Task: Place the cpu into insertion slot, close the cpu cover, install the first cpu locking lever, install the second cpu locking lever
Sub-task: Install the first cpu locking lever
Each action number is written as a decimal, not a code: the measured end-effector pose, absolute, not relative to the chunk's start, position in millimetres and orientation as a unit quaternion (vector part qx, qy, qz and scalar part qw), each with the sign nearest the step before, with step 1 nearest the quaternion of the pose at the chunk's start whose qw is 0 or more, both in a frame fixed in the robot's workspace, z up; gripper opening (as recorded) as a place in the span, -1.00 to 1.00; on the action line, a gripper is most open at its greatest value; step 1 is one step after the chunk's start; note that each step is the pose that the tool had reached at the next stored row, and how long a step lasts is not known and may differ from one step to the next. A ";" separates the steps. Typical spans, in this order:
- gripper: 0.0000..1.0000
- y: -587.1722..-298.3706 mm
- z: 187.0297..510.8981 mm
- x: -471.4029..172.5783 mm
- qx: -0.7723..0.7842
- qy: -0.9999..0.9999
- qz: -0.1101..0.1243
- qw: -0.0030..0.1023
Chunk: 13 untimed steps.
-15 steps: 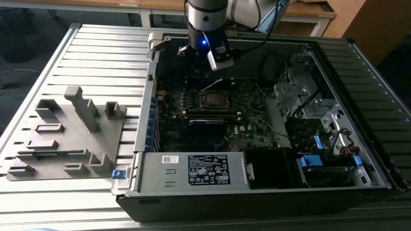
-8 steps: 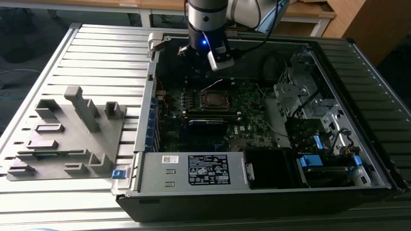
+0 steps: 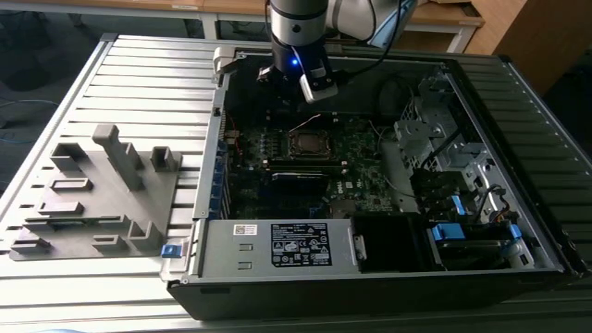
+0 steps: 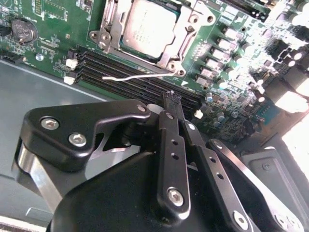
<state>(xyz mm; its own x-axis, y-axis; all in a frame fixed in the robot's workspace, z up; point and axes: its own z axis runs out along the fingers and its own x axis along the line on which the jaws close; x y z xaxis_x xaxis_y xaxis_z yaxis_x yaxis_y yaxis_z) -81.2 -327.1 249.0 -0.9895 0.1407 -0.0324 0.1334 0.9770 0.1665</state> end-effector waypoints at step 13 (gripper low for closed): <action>-0.79 -327.1 246.7 -81.2 0.069 0.992 0.099 0.021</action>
<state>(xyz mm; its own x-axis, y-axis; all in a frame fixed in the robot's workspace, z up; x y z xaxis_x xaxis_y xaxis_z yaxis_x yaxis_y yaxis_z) -81.2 -327.1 246.7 -0.9895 0.1417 -0.0277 0.1334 0.9709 0.1990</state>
